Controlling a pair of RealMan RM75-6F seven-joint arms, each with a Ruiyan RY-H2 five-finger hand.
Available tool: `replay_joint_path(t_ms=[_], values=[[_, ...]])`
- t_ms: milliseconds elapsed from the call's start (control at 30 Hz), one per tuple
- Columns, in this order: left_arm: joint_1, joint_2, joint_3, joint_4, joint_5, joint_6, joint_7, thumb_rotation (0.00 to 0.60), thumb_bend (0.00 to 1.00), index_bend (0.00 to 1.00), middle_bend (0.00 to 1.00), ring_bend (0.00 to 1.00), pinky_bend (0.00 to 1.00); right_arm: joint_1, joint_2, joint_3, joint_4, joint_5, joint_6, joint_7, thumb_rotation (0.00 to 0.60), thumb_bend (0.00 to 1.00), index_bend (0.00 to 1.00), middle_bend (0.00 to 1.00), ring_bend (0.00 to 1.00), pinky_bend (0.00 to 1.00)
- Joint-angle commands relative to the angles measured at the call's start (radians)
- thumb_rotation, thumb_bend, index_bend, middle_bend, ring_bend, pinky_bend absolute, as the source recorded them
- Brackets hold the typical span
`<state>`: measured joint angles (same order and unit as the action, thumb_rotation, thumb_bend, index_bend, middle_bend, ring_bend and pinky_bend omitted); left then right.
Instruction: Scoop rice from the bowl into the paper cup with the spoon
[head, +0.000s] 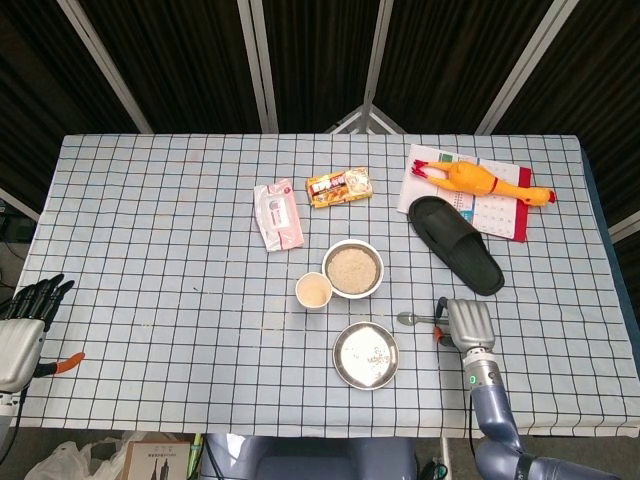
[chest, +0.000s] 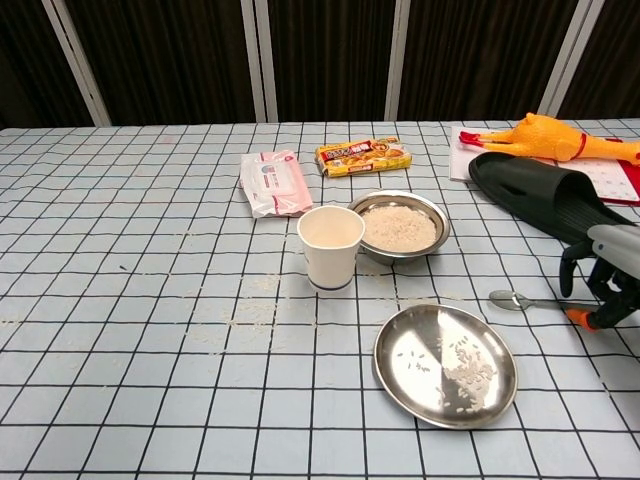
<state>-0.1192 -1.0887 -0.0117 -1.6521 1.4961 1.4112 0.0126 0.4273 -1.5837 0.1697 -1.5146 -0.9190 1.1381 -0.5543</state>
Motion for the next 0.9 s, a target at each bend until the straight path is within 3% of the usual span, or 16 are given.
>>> replay_joint_path(t_ms=[33,900], values=[[0.0,0.001,0.0,-0.001,-0.002,-0.002,0.0,0.6,0.0,0.0,0.0,0.0,0.0,0.002,-0.003,0.001,0.008,0.006,-0.002,0.003,0.6,0.4,0.53,0.89,1.0,1.0],[-0.002,0.004,0.001,-0.007,-0.007,-0.007,0.002,0.6,0.0,0.0,0.0,0.0,0.0,0.009,-0.007,-0.007,0.051,0.049,-0.011,0.008,0.6,0.46,0.53,0.89,1.0,1.0]])
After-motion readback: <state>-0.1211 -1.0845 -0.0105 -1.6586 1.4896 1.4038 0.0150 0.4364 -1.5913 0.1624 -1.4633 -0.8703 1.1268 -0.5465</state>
